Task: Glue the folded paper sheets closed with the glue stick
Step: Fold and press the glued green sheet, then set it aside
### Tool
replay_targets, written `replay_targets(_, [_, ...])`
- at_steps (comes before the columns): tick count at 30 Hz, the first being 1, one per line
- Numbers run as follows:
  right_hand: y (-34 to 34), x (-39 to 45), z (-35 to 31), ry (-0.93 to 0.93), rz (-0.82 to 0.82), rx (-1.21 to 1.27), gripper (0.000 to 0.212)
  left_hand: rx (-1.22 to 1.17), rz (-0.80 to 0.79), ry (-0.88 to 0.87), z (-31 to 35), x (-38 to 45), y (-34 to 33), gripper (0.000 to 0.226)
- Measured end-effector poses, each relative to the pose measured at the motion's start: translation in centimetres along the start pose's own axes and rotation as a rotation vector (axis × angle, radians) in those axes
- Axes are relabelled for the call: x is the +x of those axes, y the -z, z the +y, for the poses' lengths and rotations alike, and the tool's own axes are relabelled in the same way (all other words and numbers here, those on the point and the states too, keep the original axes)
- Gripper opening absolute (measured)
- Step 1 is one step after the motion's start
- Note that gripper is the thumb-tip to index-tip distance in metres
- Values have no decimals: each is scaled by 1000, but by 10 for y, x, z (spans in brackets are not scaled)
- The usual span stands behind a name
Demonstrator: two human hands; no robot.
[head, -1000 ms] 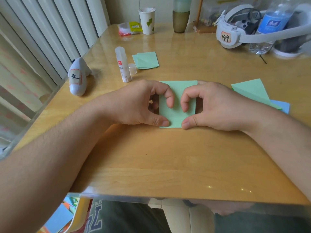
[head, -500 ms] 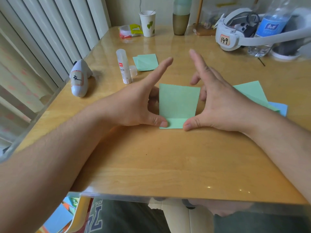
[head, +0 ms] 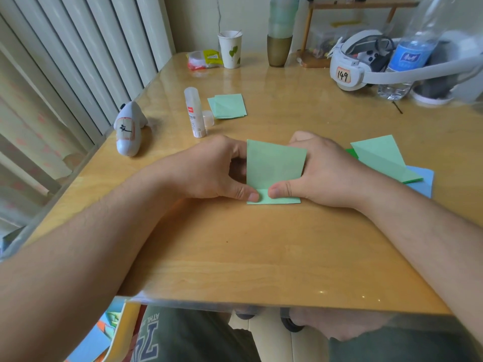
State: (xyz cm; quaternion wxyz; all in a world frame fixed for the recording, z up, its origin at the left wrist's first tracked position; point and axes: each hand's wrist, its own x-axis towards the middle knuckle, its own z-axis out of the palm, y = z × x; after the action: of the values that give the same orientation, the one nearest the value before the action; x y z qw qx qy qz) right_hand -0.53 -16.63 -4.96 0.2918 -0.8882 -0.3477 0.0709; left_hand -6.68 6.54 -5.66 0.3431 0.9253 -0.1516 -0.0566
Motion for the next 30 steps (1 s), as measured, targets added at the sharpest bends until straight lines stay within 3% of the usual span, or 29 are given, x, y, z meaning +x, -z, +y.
replay_targets(4, [0, -1, -4, -21, -6, 8, 47, -26, 18, 26, 4, 2, -3, 38])
replay_targets(7, [2, -2, -4, -24, -18, 15, 48, -37, 76, 40, 3, 6, -8, 53])
replay_targets(16, [9, -3, 12, -29, -73, 40, 30, 7, 48, -35, -12, 3, 0, 53])
replay_targets(30, [17, -4, 19, 4, -145, 50, 48, -22, -26, -56, -15, 3, 3, 66])
